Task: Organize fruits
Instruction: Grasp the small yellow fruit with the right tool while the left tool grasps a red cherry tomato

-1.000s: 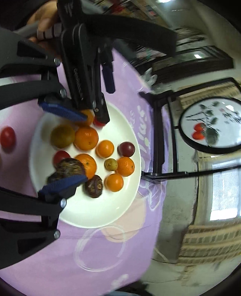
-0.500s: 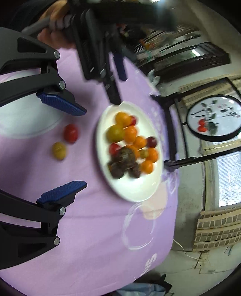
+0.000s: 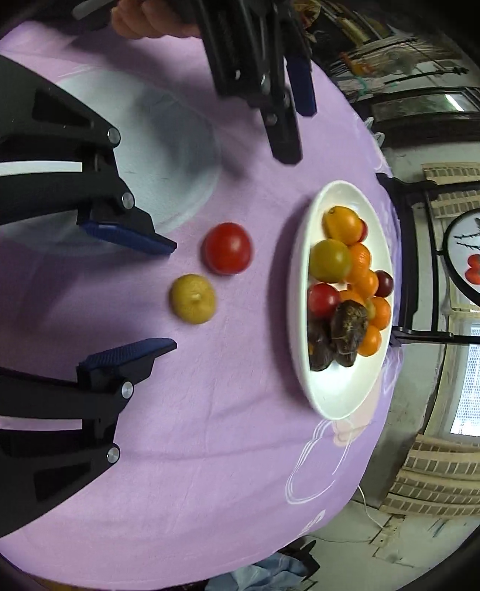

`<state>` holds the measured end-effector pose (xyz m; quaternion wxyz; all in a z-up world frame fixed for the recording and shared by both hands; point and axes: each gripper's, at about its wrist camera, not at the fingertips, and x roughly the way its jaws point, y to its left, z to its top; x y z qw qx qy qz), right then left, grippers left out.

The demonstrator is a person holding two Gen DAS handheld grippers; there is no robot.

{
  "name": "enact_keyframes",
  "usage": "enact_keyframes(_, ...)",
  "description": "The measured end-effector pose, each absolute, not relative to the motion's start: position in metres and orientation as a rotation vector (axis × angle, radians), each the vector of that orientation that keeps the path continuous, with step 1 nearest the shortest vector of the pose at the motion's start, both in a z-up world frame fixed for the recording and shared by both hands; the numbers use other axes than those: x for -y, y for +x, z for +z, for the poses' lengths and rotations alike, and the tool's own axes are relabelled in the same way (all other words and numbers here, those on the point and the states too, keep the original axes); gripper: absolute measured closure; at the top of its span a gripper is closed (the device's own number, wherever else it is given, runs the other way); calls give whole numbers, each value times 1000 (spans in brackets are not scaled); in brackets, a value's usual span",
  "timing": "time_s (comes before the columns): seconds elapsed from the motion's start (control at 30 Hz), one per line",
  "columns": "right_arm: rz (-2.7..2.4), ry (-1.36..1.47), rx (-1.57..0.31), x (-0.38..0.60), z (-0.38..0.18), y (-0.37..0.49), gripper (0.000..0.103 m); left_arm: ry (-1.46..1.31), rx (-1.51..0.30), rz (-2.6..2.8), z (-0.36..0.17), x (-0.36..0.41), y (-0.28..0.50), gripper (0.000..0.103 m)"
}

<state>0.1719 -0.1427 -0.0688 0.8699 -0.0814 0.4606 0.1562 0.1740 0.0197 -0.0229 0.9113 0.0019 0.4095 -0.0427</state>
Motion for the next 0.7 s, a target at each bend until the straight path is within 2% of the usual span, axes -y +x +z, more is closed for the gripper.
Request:
enact_keyframes(0.07, 310, -159, -955, 140, -69, 180, 59, -40, -868, -107, -24, -26, 178, 26)
enact_keyframes(0.1, 304, -159, -952, 140, -69, 183, 75, -57, -879, -114, -25, -28, 179, 26)
enact_keyframes(0.4, 292, -72, -952, 162, -59, 166, 76, -60, -905, -162, -33, -22, 178, 26)
enact_keyframes(0.7, 273, 31, -960, 200, -59, 163, 76, 22, -923, -256, -36, 20, 166, 26)
